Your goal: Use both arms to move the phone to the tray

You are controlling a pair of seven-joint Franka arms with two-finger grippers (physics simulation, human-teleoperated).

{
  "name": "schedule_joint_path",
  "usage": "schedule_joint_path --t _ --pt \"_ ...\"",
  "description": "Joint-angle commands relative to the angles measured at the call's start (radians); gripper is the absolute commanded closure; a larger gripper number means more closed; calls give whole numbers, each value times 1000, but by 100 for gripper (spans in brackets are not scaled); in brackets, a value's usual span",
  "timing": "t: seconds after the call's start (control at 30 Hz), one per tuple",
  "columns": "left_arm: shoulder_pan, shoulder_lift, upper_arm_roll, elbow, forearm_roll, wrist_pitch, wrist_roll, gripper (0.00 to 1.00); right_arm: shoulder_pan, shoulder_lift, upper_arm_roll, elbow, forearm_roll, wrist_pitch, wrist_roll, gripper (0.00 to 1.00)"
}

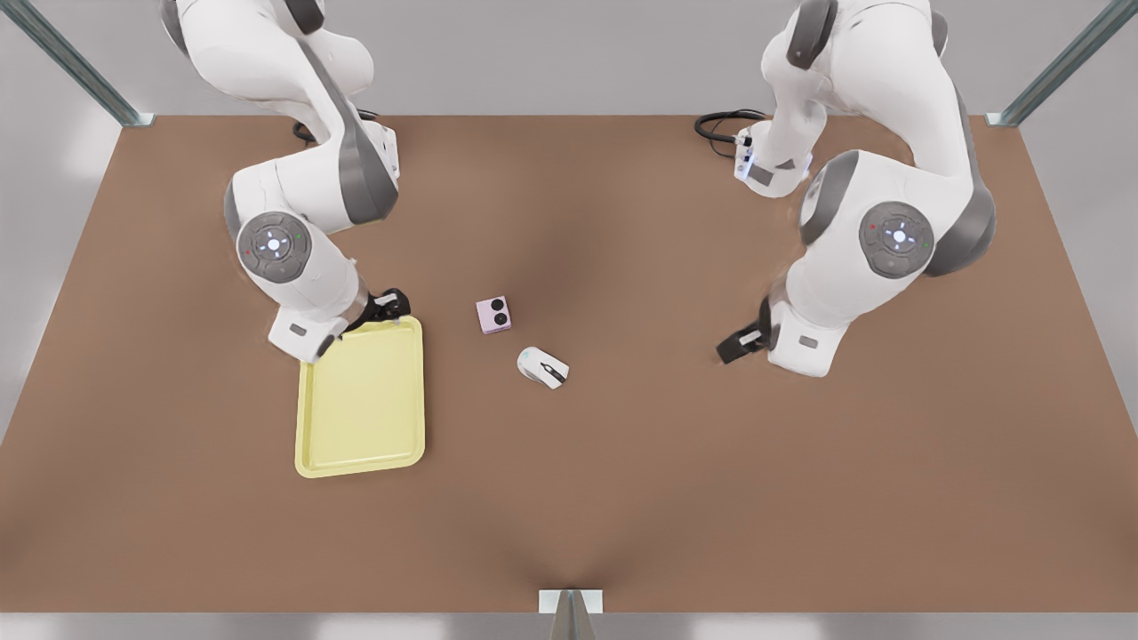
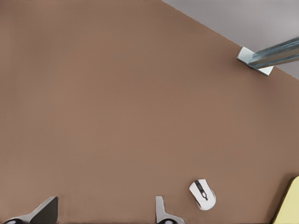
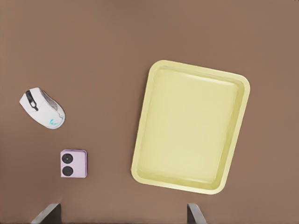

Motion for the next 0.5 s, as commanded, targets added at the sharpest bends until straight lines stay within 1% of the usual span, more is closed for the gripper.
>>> schedule_joint_path --t 0.0,0.03,0.07,0.13,0.17,0.2,0.23,0.27,0.3,0.33,0.37,0.4,0.43,0.47 --pt "105 -198 -58 -267 63 -64 646 0 29 37 -1 -9 10 17 166 0" --pt "122 -209 -78 -286 106 -56 672 0 28 45 -2 -56 66 66 275 0" --pt "122 -198 -75 -280 103 -93 672 0 19 34 -4 -136 71 112 277 0" --pt "121 -167 -81 -240 94 -119 660 0 19 36 -5 -232 71 210 338 0" --pt "109 -166 -103 -209 86 -122 661 0 32 31 -4 -285 71 277 375 0" --pt "109 -149 -164 -160 66 -121 658 0 34 34 2 -305 71 310 412 0" --pt "109 -135 -192 -148 63 -119 657 0 34 36 22 -320 73 320 426 0" --pt "109 -152 -193 -146 63 -131 658 0 34 31 24 -347 71 345 438 0" --pt "109 -138 -195 -145 61 -127 660 0 34 33 68 -353 71 357 527 0" --pt "109 -103 -195 -146 55 -122 657 0 34 36 94 -380 71 394 614 0" --pt "109 -95 -195 -146 58 -119 658 0 36 42 97 -412 71 458 616 0" --pt "109 -68 -192 -146 57 -118 660 0 72 59 99 -417 57 494 617 0" --pt "109 -65 -192 -146 55 -110 660 0 74 86 99 -417 53 543 617 0" --pt "109 -60 -192 -146 55 -102 660 0 75 113 99 -413 2 554 617 0"
